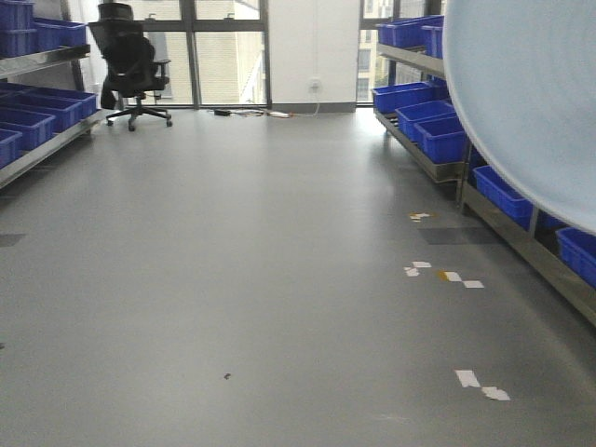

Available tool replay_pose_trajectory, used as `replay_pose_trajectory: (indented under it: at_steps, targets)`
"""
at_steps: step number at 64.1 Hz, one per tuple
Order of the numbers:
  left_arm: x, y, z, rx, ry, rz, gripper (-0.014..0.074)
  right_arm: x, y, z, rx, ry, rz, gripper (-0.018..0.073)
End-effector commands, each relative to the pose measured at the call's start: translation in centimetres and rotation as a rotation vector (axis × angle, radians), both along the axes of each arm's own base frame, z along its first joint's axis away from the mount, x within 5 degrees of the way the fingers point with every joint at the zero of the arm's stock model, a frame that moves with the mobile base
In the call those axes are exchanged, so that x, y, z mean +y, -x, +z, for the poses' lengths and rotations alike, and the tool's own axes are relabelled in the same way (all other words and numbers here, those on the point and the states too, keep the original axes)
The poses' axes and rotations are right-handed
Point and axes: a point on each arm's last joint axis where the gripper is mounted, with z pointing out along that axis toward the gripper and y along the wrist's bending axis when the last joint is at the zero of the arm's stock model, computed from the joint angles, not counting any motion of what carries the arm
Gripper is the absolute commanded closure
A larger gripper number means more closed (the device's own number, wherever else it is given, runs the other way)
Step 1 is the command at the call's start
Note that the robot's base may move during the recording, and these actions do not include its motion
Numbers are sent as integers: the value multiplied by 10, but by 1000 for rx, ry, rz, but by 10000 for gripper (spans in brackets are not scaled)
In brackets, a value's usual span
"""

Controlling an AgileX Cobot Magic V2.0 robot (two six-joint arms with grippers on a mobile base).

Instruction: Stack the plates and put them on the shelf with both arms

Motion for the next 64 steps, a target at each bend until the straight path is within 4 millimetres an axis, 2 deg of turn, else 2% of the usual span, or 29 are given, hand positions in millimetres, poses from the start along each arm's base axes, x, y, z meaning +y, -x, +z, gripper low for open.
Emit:
replay_pose_trajectory:
  at_steps: [1, 64]
  targets:
    - [1, 0, 17, -98, 18, 15, 516, -2, 0, 20, -125, -16, -19, 519]
    - [1, 0, 17, -98, 18, 15, 516, -2, 0, 20, -125, -16, -20, 519]
